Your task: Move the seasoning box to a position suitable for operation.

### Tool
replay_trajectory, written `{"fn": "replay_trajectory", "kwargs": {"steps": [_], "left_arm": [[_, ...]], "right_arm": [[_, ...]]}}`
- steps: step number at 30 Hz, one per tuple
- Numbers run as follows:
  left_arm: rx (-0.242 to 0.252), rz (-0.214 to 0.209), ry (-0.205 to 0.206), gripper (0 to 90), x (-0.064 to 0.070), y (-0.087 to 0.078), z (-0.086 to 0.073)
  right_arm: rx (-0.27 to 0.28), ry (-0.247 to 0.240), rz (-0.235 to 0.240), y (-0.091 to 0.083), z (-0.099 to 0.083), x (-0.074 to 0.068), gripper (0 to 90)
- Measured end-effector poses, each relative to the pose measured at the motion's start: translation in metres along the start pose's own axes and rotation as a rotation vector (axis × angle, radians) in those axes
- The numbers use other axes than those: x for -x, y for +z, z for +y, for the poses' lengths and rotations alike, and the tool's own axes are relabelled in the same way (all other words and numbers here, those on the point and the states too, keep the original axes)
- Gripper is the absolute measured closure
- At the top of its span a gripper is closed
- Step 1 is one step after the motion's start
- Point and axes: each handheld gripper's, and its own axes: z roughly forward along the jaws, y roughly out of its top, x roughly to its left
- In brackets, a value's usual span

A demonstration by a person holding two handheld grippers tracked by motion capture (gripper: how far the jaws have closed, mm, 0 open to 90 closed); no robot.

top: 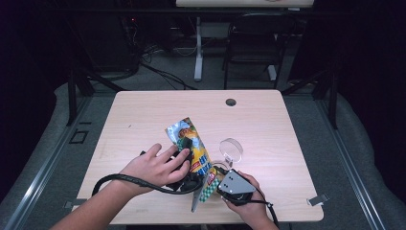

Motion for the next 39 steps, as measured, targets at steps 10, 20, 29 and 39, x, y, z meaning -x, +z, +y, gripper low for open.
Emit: {"fn": "replay_trajectory", "kwargs": {"steps": [10,20,29,39], "left_arm": [[0.004,-0.001,0.000,75.0,0.0000,0.0002,0.0002],[0.009,-0.003,-0.003,75.3,-0.0017,-0.0002,0.0003],[0.007,-0.008,-0.013,75.8,0.0023,0.0014,-0.0001],[-0.006,-0.038,-0.034,76.7,0.0060,0.0011,-0.0025]], "right_arm": [[-0.002,-0.001,0.001,0.0002,0.0002,-0.0004,69.8],[0.005,0.000,-0.002,-0.0006,0.0005,0.0001,69.8],[-0.005,-0.001,-0.004,-0.0004,0.0001,0.0000,69.9],[0.004,-0.010,-0.012,0.0006,0.0003,-0.0004,70.0]]}}
